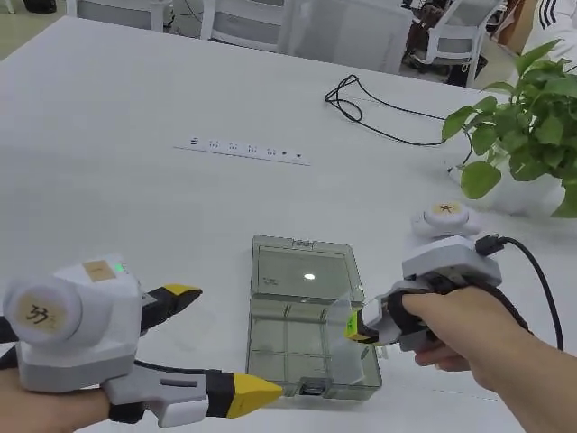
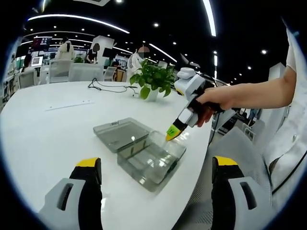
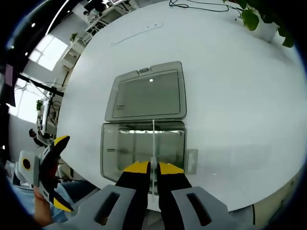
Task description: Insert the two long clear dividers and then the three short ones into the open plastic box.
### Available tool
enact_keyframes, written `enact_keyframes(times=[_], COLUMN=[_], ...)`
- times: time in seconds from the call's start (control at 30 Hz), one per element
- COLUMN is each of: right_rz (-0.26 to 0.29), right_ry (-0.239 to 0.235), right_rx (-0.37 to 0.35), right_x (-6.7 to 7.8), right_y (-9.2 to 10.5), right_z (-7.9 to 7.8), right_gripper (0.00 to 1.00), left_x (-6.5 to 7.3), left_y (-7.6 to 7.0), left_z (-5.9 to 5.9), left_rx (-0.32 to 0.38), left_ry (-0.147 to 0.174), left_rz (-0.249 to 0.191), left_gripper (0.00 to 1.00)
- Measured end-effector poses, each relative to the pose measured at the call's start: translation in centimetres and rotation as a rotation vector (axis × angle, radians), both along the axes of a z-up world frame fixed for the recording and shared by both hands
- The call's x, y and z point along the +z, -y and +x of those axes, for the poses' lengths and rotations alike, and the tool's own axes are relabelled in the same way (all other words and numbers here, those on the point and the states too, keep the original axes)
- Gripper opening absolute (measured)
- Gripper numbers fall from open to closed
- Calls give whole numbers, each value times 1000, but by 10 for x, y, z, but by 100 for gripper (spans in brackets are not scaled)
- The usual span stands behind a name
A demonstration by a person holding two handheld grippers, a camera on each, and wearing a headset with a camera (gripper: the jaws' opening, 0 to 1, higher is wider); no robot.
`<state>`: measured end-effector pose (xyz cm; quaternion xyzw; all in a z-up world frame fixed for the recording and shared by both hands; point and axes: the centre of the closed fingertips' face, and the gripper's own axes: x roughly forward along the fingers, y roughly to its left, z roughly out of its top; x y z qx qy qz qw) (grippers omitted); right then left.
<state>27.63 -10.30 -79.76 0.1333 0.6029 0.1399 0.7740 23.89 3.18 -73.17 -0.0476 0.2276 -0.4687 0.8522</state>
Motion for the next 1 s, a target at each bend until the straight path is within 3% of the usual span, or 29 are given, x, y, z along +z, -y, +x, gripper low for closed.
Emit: enact_keyframes(times=[1.0], right_rz=[-17], right_ry=[10], right_rx=[36], right_x=[6], right_y=[-5], right_z=[3], right_gripper=[6], left_x=[4], left_y=[0], left_z=[3], left_rx=[10], left_ry=[-1], left_rz=[-18], left_gripper=[96])
